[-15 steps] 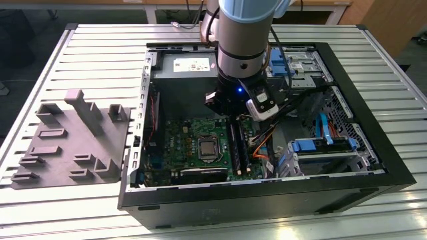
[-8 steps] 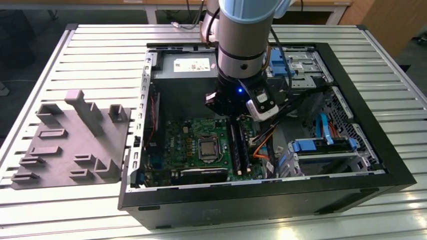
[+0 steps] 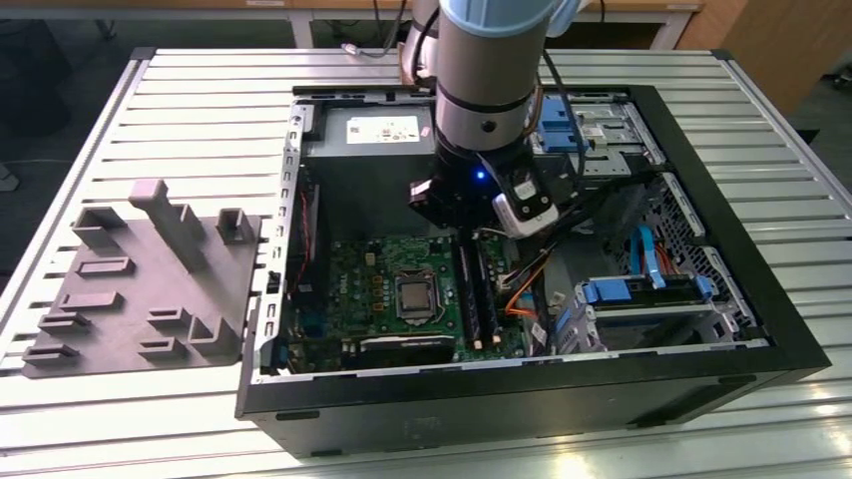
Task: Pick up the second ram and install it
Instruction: 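Press down the second ram until it locks into place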
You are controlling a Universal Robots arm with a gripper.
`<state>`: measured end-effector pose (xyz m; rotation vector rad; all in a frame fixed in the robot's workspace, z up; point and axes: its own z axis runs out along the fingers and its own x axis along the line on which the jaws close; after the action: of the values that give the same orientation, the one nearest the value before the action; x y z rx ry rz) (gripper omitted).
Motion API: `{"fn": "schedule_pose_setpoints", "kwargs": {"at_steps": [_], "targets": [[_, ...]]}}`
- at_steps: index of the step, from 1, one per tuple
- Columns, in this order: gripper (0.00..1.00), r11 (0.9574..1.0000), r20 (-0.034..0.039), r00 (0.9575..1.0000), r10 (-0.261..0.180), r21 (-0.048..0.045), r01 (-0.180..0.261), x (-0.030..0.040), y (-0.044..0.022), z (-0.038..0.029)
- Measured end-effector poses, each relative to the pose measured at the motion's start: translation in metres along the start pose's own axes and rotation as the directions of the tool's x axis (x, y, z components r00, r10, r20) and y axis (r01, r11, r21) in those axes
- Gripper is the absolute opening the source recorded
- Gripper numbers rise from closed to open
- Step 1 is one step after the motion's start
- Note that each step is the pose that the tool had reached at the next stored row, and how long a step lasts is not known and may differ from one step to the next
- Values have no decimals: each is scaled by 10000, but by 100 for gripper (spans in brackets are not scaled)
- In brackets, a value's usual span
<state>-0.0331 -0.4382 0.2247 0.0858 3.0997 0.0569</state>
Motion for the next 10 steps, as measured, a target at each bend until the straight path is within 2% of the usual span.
{"fn": "schedule_pose_setpoints", "kwargs": {"at_steps": [10], "targets": [[11,10000,2,10000,-2,49,2,-6,6,-161]]}}
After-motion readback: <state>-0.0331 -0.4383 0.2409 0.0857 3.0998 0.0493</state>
